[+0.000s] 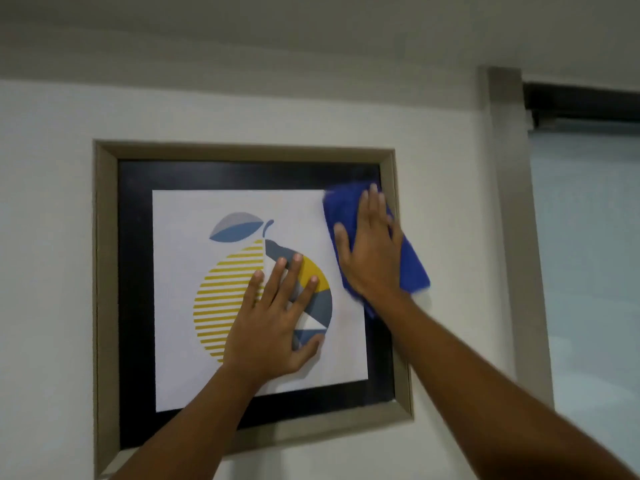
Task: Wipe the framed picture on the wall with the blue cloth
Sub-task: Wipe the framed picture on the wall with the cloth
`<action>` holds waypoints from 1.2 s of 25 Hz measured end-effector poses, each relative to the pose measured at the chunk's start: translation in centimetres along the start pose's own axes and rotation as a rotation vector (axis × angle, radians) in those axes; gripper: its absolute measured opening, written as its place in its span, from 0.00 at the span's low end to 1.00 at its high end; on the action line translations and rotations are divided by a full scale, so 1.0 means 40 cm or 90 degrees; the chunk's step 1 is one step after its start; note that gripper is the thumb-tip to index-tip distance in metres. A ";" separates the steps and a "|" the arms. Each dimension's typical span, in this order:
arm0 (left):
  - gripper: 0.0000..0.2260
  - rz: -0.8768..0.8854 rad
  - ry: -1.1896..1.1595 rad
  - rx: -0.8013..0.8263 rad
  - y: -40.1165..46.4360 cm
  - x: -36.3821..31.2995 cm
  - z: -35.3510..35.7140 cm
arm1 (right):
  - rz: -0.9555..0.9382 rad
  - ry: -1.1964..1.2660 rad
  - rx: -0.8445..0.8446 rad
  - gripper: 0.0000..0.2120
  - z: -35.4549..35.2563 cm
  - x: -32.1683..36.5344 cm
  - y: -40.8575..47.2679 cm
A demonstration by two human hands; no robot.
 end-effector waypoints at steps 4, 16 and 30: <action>0.38 0.007 -0.006 0.001 -0.008 0.006 0.013 | 0.018 0.016 -0.021 0.32 0.039 -0.001 0.061; 0.38 0.000 -0.032 0.024 0.003 0.010 0.028 | 0.001 0.030 -0.007 0.34 0.085 -0.054 -0.153; 0.39 0.001 0.008 0.015 -0.007 0.002 0.024 | 0.243 -0.044 0.155 0.31 0.157 -0.139 -0.429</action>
Point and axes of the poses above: each hand's wrist, its own y-axis towards the middle knuckle, its own z-axis out of the palm, x = y × z, the point moved 10 cm from there along y, towards the middle knuckle, and after that the axes turned 7 degrees about -y, right-handed, at the moved point
